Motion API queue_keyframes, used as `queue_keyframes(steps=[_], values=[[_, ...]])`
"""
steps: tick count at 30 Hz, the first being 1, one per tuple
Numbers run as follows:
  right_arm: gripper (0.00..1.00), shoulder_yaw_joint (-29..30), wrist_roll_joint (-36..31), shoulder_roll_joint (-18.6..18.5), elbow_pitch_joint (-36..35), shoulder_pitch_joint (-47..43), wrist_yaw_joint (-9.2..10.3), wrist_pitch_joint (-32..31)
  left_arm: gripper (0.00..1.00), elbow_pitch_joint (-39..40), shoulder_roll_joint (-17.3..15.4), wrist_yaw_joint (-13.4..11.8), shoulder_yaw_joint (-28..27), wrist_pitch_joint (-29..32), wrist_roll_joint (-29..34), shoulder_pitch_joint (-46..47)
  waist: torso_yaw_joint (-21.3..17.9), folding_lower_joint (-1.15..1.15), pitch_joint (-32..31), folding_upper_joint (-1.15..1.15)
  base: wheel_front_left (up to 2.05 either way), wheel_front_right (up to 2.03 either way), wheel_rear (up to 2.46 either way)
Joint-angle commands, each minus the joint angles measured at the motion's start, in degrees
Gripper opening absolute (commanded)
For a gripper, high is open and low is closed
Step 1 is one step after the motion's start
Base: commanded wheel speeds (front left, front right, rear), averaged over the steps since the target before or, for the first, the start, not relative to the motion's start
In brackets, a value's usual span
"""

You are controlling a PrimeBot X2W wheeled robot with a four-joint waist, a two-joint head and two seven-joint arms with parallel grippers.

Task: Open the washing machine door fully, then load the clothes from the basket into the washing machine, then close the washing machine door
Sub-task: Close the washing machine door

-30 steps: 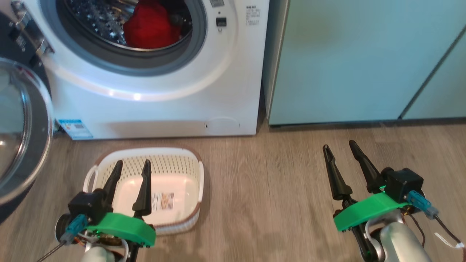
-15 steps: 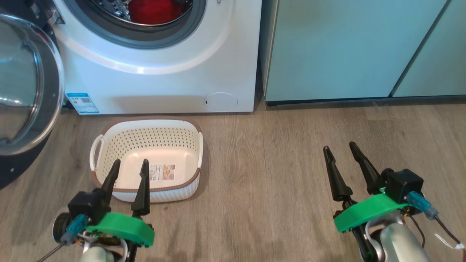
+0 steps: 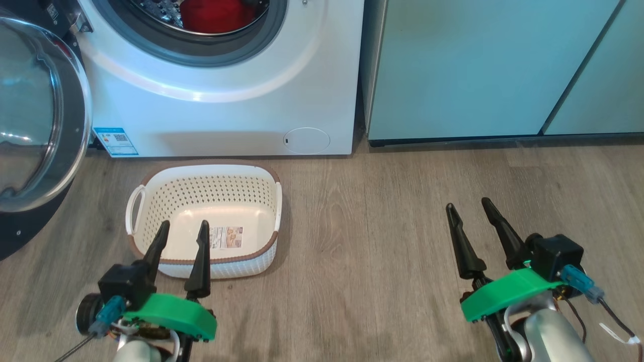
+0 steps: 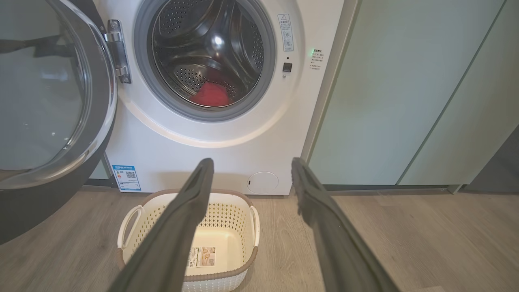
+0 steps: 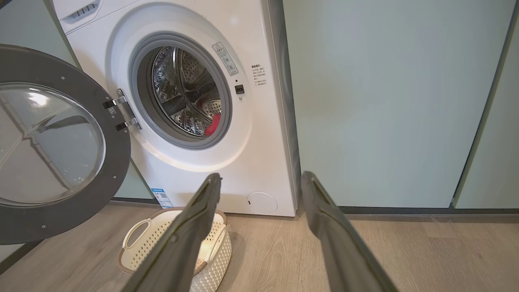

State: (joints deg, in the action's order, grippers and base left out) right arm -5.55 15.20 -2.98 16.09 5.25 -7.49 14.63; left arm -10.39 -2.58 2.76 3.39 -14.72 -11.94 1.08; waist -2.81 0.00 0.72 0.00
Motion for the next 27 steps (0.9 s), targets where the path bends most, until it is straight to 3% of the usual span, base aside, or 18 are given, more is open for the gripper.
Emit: queue_keyframes(steps=[1, 17, 27], values=[[1.00, -1.3, 0.1, 0.1, -1.7, 2.0, 0.00, 0.4, 1.00, 1.8, -0.3, -0.4, -1.8, -0.3, 0.7, 2.1, 0.0, 0.00, -0.1, 0.00, 0.00, 0.00, 0.00], [1.00, -1.1, 0.3, 0.1, -1.7, 1.6, 0.00, 0.4, 1.00, 1.9, -0.3, -0.5, -1.2, -0.3, 1.0, 1.8, 1.0, 0.00, -0.3, 0.00, 0.00, 0.00, 0.00], [1.00, -1.2, 0.2, 0.1, -1.8, 0.9, 0.00, 0.4, 1.00, 1.4, -0.3, -0.9, -0.5, -0.3, 0.3, 2.0, 7.1, 0.00, 0.8, 0.00, 0.00, 0.00, 0.00]])
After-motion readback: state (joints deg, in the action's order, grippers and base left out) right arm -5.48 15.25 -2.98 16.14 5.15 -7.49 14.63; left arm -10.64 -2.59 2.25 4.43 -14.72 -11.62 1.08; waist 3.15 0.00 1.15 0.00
